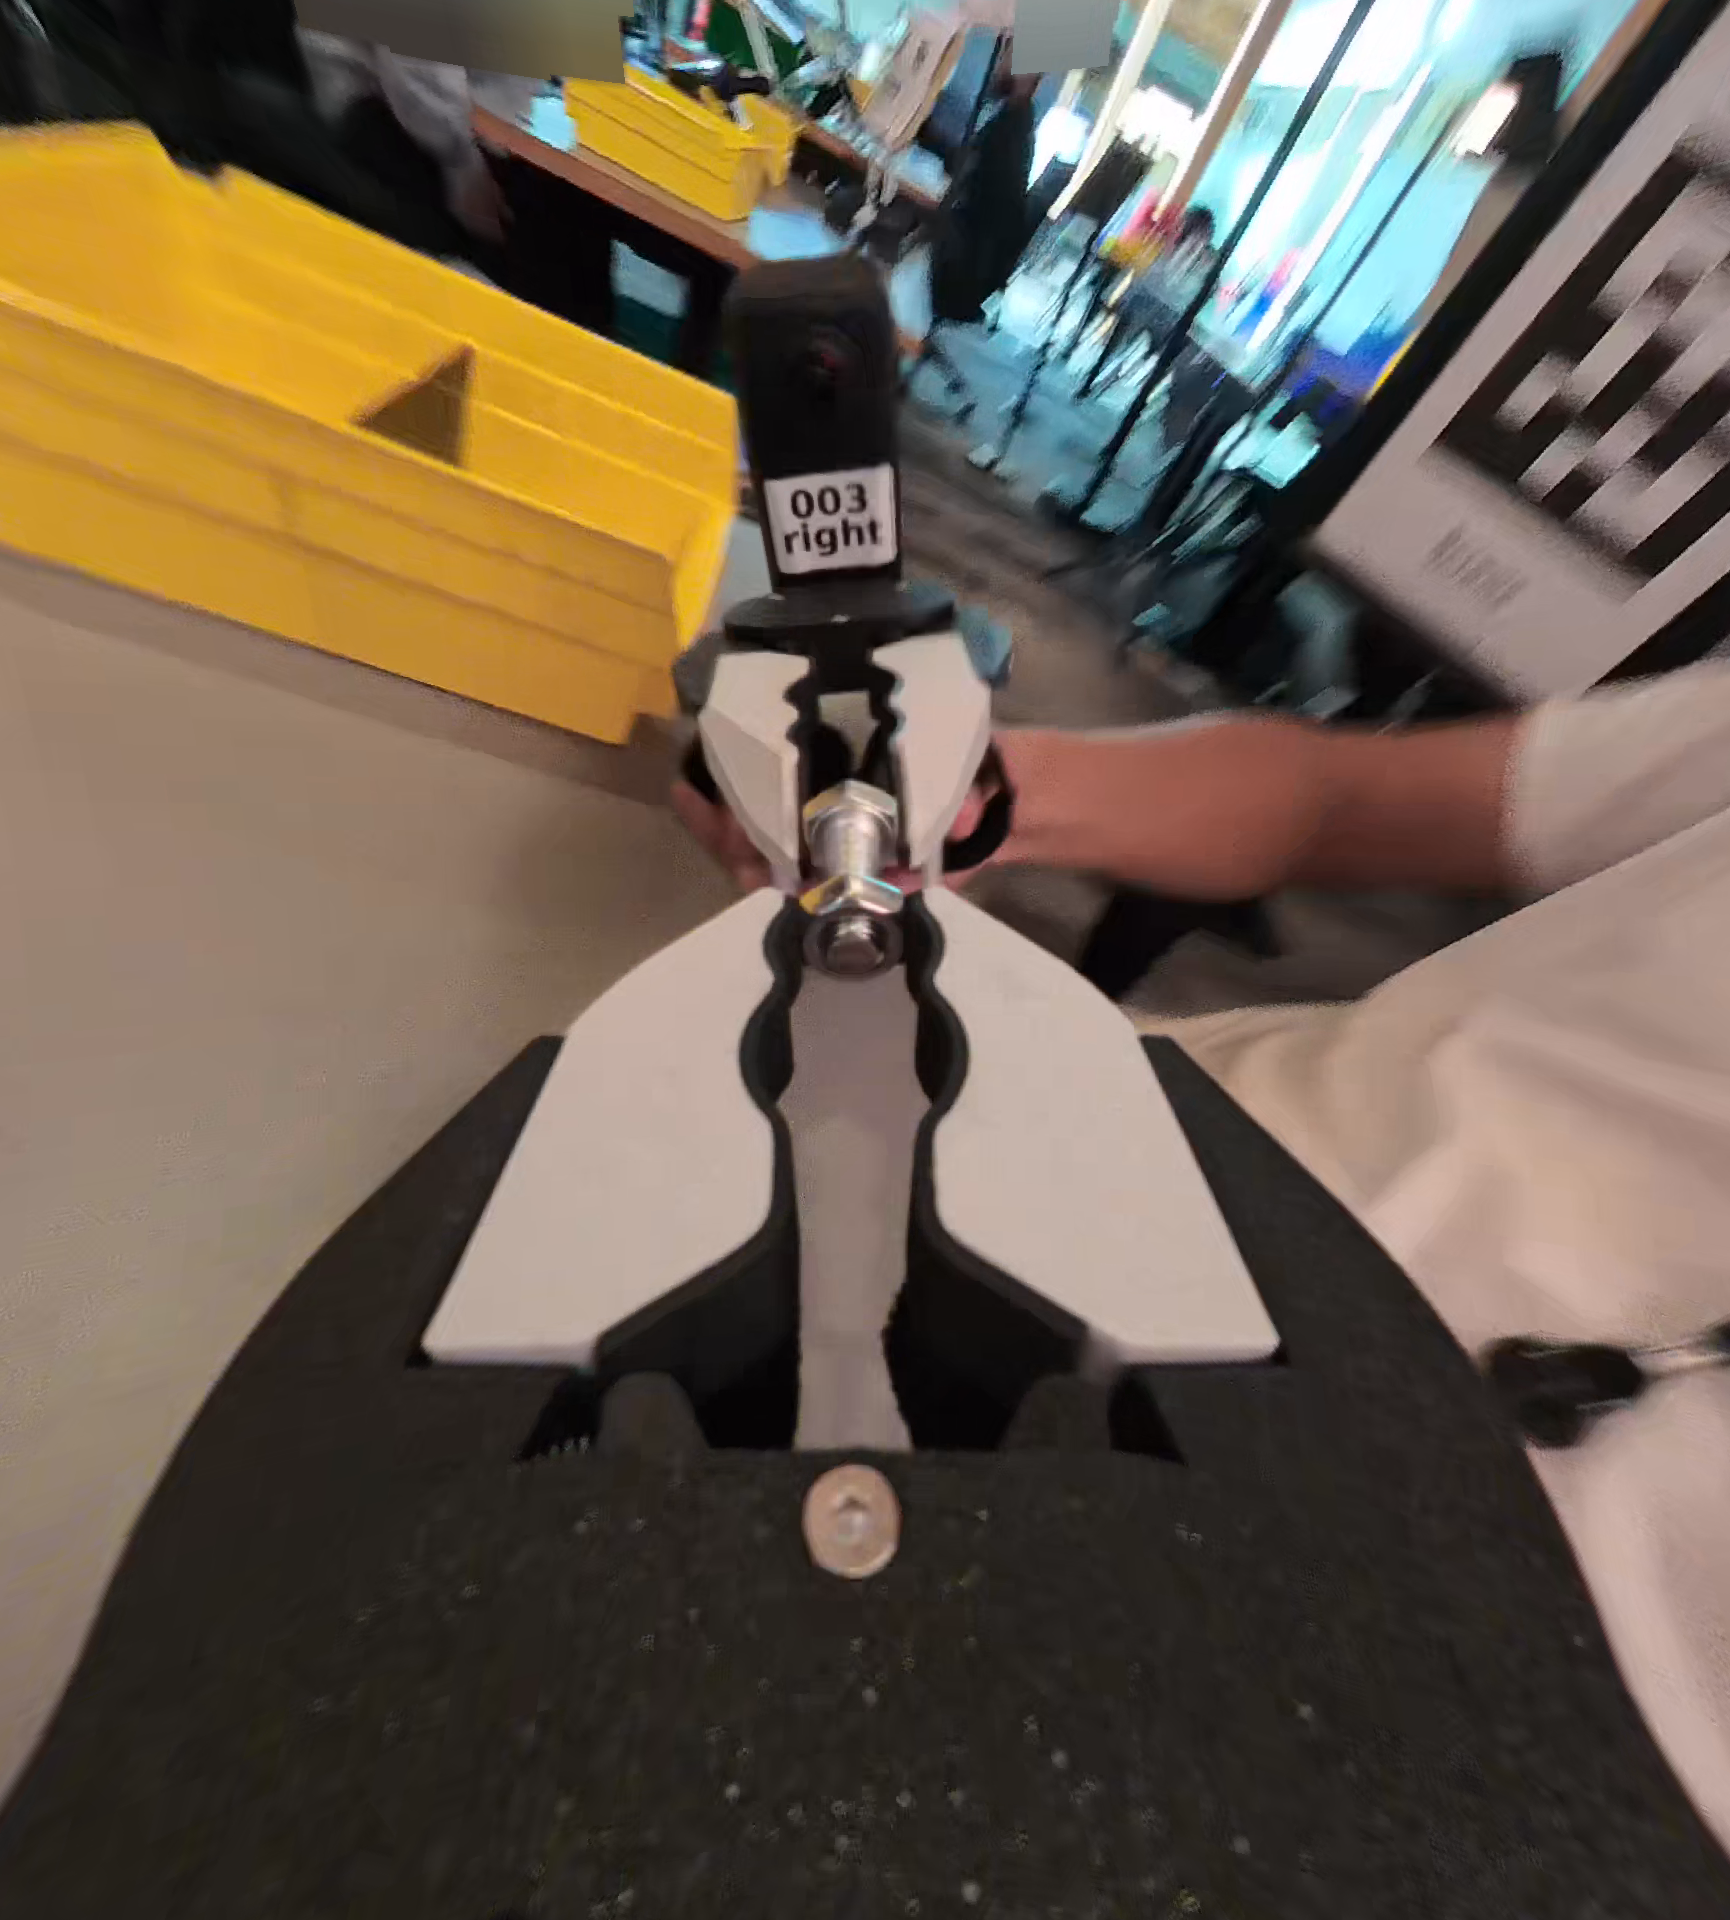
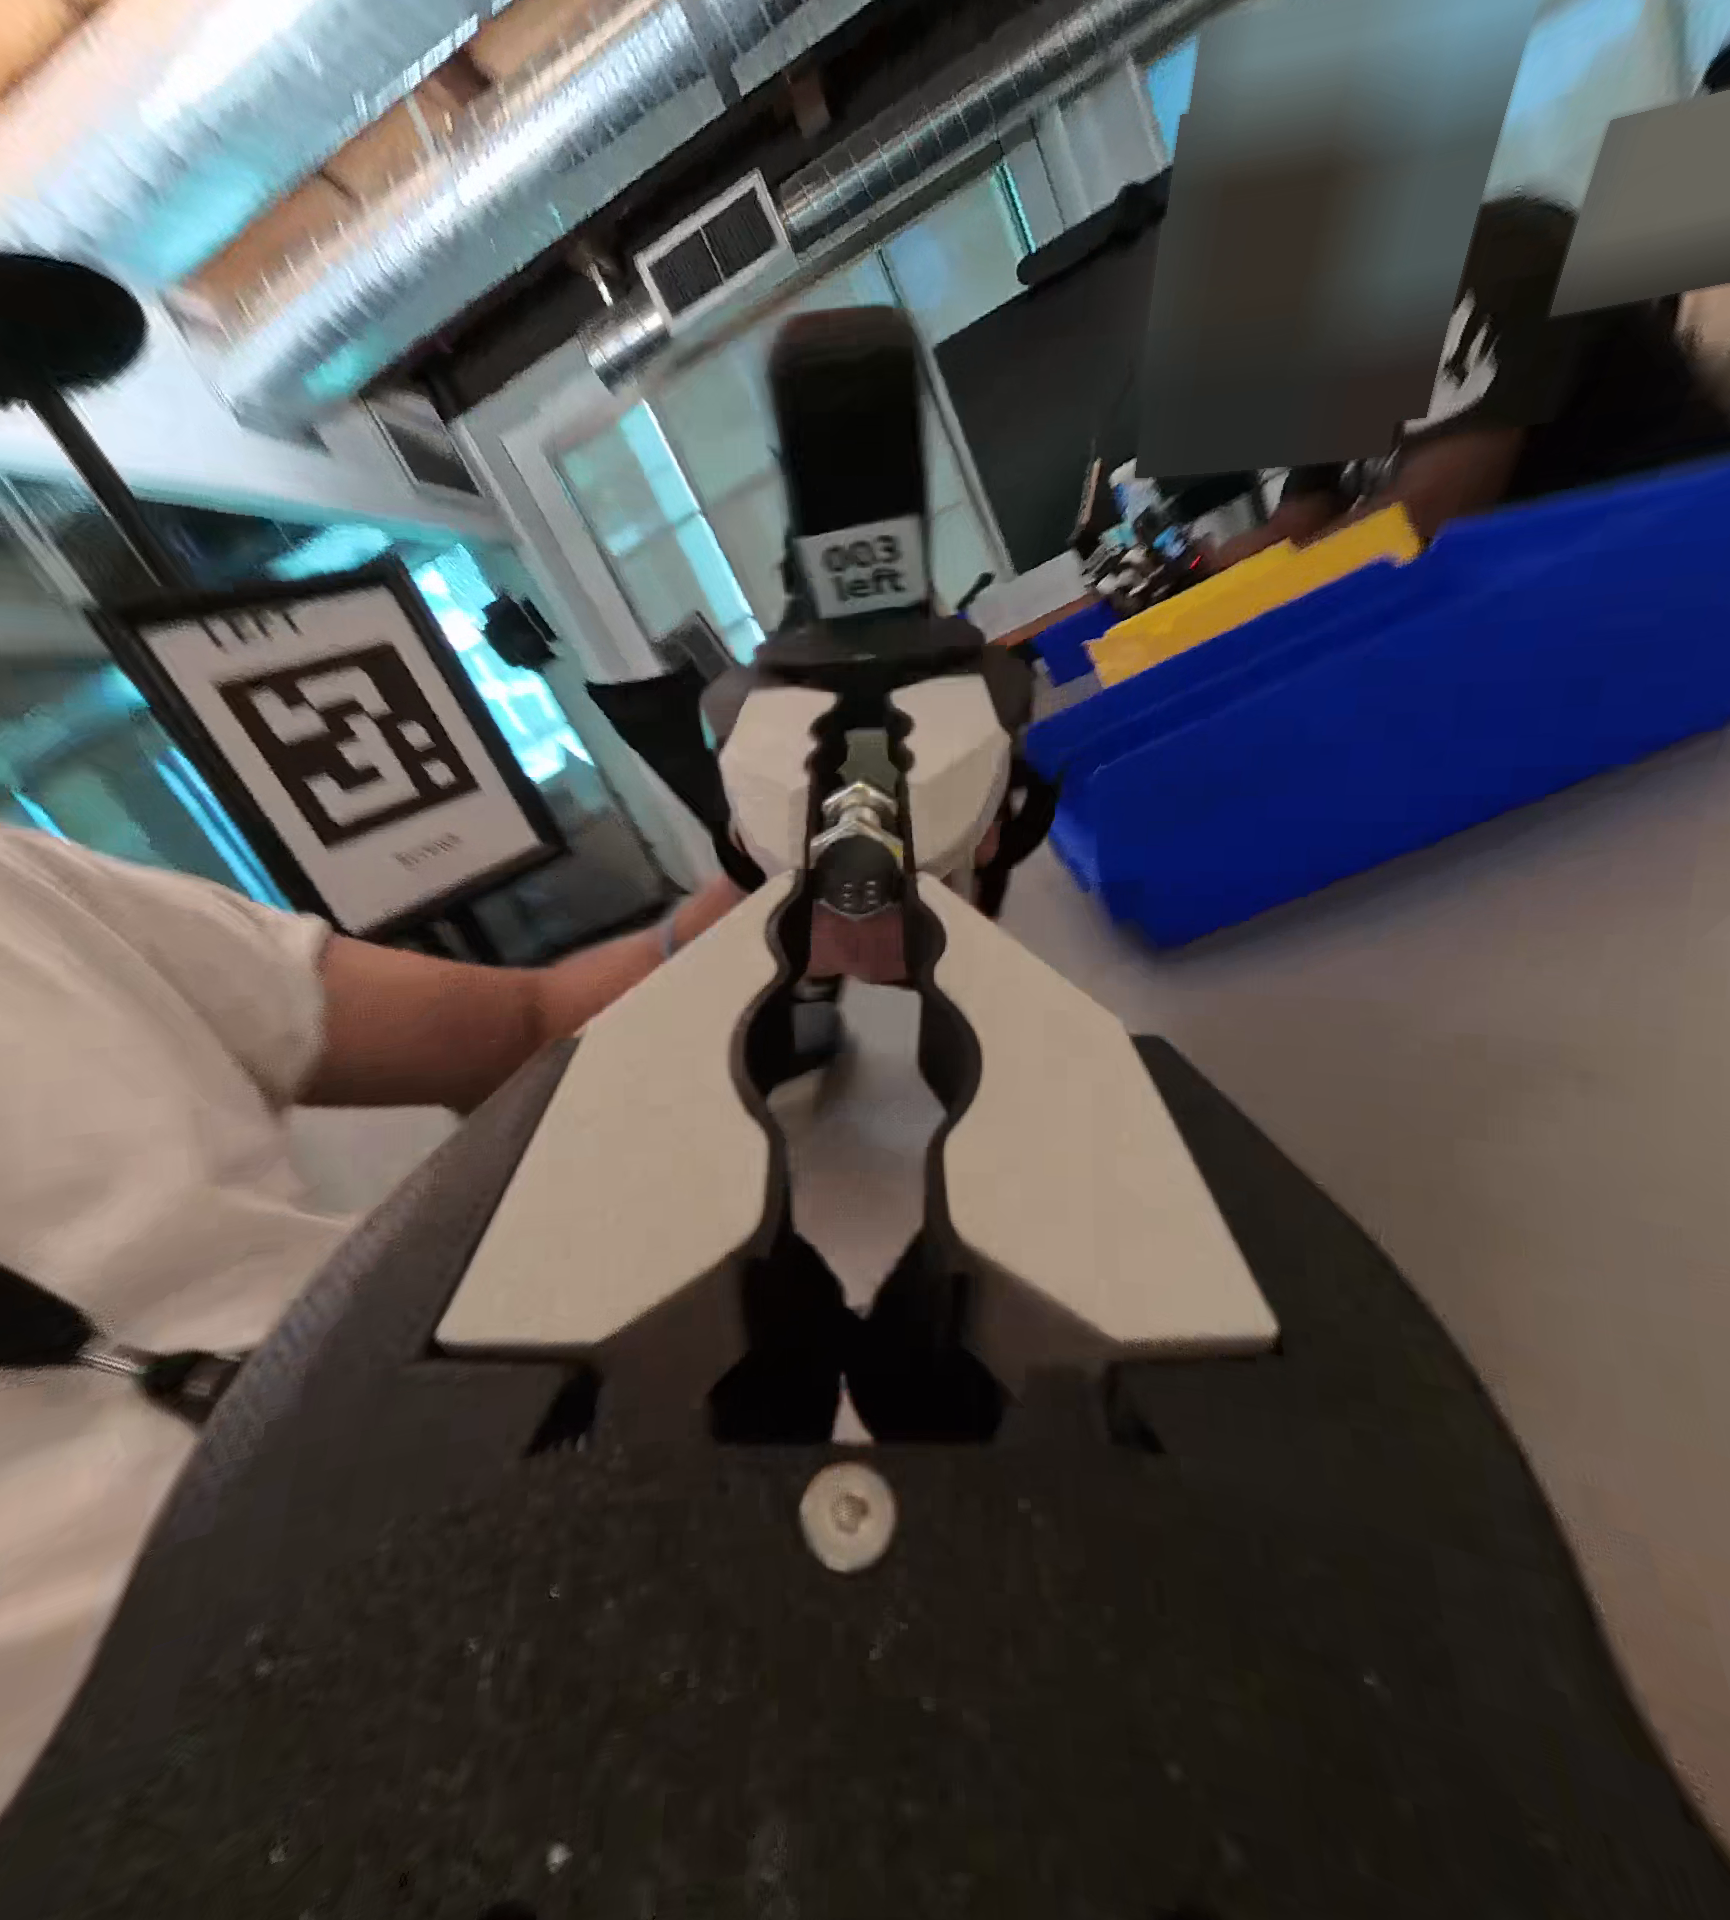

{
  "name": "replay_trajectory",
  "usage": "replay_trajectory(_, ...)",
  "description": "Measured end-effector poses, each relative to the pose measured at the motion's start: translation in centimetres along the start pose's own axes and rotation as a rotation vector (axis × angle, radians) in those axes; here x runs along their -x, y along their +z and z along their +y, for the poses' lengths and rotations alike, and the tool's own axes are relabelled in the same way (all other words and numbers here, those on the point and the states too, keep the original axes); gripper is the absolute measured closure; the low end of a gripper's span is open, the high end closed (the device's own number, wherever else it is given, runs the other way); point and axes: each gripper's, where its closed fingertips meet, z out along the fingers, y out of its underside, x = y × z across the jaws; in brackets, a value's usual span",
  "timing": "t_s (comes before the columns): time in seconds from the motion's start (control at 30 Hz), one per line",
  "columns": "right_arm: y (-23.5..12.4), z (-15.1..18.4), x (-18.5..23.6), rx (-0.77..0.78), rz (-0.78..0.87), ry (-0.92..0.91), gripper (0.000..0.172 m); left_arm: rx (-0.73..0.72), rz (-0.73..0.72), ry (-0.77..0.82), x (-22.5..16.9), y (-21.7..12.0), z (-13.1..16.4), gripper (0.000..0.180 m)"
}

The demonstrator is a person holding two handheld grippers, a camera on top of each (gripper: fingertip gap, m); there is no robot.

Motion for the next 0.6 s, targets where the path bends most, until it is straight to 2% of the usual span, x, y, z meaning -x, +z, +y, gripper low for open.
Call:
replay_trajectory(0.07,0.0,0.1,0.0,0.022,0.053,-0.176,0.155,-0.056,0.12,-0.241,-0.4,0.0,-0.7,0.162)
replay_trajectory(0.1,-0.1,0.3,-0.2,0.039,0.083,-0.257,0.155,-0.073,0.152,-0.307,-0.3,0.0,-0.7,0.163)
replay_trajectory(0.2,-0.2,1.2,-0.8,0.105,0.139,-0.405,0.154,-0.029,0.119,-0.266,0.2,0.2,0.2,0.162)
replay_trajectory(0.37,0.0,2.1,-1.0,0.159,0.101,-0.23,0.139,0.014,0.06,-0.158,-0.1,0.5,0.4,0.162)
replay_trajectory(0.5,-0.1,1.9,-1.0,0.15,0.087,-0.197,0.142,0.021,0.049,-0.154,0.2,0.6,0.8,0.162)
replay_trajectory(0.57,-0.2,1.9,-1.0,0.156,0.094,-0.2,0.153,0.023,0.045,-0.154,0.4,0.6,0.9,0.162)
replay_trajectory(0.6,-0.2,2.1,-1.2,0.172,0.102,-0.204,0.153,0.023,0.04,-0.155,0.6,0.6,1.0,0.162)
